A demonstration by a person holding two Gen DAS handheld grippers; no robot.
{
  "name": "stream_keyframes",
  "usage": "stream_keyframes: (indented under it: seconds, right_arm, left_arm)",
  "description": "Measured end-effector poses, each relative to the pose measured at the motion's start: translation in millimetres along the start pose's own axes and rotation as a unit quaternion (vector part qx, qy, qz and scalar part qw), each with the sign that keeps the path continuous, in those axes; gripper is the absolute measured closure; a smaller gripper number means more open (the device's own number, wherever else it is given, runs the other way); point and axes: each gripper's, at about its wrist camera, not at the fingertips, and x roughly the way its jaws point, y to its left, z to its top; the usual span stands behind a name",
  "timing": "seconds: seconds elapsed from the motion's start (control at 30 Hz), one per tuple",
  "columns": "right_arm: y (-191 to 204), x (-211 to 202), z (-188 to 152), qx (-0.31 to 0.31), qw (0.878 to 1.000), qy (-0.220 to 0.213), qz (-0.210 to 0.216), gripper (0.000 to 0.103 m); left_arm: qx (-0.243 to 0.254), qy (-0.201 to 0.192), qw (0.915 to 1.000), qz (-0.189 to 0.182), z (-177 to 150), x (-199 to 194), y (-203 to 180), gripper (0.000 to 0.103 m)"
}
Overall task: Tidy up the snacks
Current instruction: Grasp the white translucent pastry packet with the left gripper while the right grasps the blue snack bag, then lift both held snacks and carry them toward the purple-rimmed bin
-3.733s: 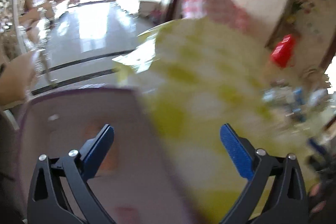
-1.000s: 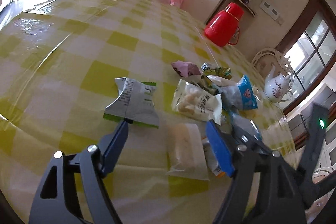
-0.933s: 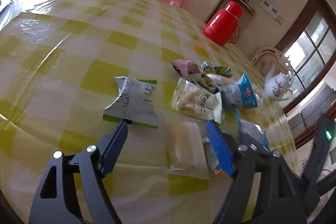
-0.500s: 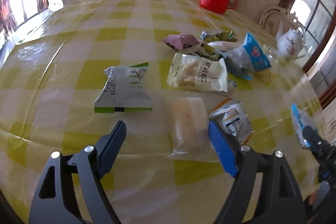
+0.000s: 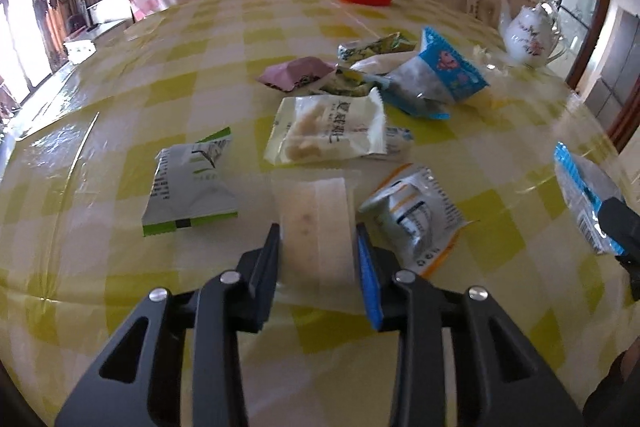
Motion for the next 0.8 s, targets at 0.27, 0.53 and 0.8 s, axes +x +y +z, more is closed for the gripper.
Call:
stream_keyframes:
  seconds: [0.27,0.53,0.8]
  right_arm:
    - [7.2,-2.5,-2.3,-0.009,1.000,0.002,0.011,0.039]
    - [-1.0,5.6,-3.1,-0.008,1.000,0.004,-0.023,0.039]
    - [-9.8,10.7,-3.0,-0.004,0.999,0.003,-0.054,0.039]
  left_arm:
    - [-0.003,-0.025,0.9997,0.002,2.3,-7.1,-2.2,0.067]
    - [-0.015,-0.031,0.9994,-0.001,1.8,-10.0,2.1,0.067]
    - [-0.037,-0.031,0.9988,-0.009,1.9,-9.5,10.0,0.067]
